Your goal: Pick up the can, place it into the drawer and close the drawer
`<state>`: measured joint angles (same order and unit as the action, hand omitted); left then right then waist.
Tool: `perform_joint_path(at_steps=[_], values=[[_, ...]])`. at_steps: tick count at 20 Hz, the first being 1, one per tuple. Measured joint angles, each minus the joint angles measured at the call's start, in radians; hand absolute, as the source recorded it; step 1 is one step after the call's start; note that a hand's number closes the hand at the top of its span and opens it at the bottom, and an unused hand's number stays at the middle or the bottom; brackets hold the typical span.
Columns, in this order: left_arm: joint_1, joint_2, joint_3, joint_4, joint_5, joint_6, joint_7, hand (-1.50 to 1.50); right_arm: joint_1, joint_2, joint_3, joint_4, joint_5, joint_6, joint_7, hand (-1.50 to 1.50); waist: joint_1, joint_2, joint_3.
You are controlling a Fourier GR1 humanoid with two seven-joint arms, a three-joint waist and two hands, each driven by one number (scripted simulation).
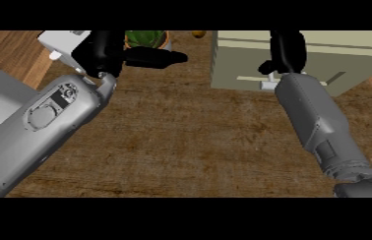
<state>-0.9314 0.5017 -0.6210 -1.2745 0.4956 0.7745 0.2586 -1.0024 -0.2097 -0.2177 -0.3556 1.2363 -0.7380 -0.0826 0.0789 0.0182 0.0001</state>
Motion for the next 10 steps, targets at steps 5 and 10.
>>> perform_joint_path(at_steps=[5,10], values=[[0.050,0.006,-0.003,-0.042,-0.019,0.008,-0.007,-1.50,-0.046,-0.016,-0.016,0.069,-0.002,0.008,-0.016,-1.50,0.003,0.004,0.000],[0.087,0.022,0.012,-0.083,-0.018,-0.009,-0.013,-1.50,-0.074,-0.025,-0.042,0.105,-0.027,0.027,-0.068,-1.50,0.003,0.008,0.002]])
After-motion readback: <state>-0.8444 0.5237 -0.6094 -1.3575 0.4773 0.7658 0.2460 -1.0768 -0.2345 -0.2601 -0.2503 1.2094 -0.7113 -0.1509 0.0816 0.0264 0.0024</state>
